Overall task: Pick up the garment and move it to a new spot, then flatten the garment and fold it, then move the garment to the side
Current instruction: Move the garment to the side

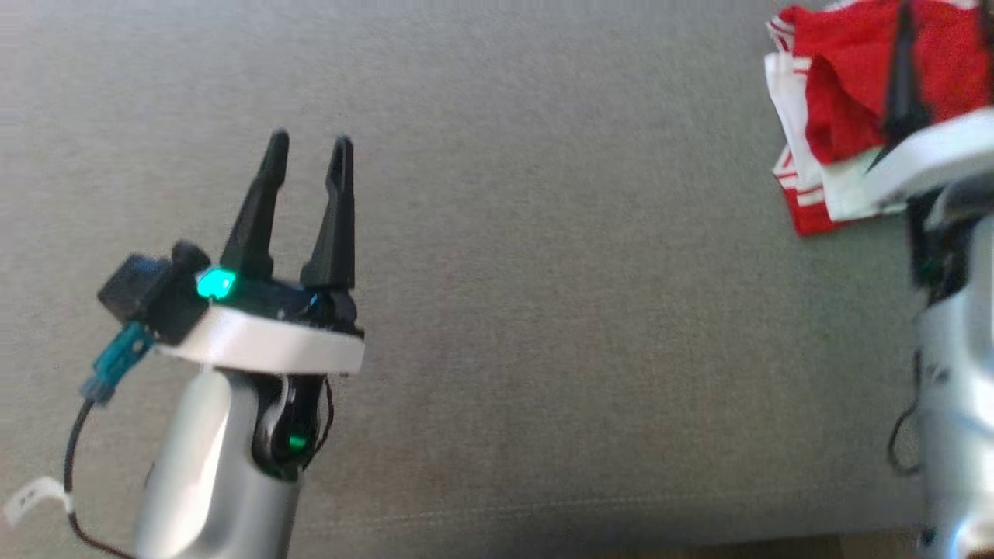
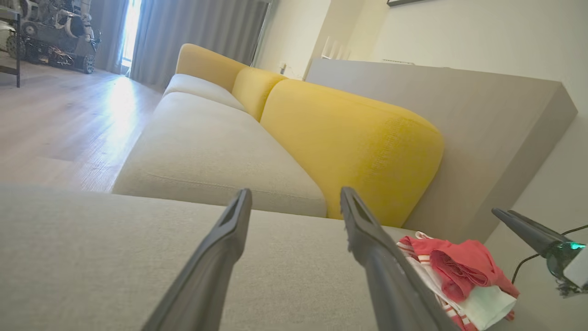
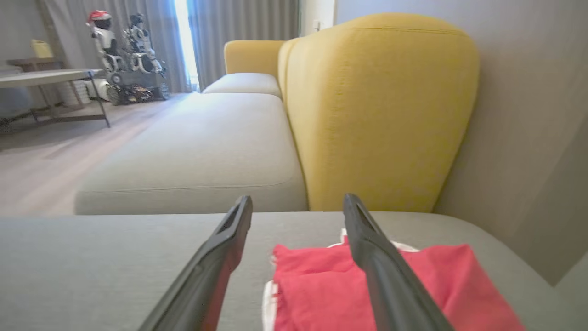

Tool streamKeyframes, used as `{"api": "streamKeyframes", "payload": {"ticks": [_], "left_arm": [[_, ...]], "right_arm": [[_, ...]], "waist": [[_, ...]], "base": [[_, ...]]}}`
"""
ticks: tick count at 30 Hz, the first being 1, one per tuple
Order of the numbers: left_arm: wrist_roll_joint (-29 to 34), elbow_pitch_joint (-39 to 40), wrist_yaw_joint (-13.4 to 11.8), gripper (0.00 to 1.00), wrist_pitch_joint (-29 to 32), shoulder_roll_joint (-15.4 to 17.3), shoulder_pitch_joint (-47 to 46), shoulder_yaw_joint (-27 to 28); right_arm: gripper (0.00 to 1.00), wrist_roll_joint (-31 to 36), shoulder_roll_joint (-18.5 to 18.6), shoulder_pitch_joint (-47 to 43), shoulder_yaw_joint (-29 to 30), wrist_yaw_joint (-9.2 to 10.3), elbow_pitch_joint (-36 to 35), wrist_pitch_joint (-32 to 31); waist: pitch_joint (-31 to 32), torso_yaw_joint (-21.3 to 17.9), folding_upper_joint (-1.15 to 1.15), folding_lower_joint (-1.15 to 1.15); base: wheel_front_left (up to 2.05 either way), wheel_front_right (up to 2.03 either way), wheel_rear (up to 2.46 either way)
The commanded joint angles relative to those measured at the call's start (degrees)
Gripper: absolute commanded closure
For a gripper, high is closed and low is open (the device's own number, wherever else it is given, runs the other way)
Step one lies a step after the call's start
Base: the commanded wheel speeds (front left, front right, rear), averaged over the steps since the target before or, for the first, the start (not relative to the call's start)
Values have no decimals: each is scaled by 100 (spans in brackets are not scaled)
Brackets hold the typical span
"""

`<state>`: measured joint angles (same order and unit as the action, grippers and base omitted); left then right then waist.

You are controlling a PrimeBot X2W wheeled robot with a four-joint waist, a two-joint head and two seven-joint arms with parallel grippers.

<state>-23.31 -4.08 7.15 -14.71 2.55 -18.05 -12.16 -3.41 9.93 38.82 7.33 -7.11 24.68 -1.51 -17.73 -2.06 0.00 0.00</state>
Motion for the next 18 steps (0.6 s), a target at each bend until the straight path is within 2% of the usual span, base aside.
{"api": "streamKeyframes", "payload": {"ticks": [1, 10, 18], "left_arm": [[-65, 153, 34, 0, -29, 37, 94, 220], [-338, 218, -24, 0, -29, 34, 671, 273], [-62, 352, -203, 0, -29, 33, 1188, 254]], "right_arm": [[0, -143, -85, -270, -236, -37, -451, 69], [0, -339, -291, -1896, -601, -37, -1426, 688], [0, -67, -634, -2880, -593, -37, -1599, 1407]], "waist": [[329, 306, 0, 0], [852, 790, 0, 0], [1162, 935, 0, 0]], "base": [[0, 0, 0], [0, 0, 0], [0, 0, 0]]}}
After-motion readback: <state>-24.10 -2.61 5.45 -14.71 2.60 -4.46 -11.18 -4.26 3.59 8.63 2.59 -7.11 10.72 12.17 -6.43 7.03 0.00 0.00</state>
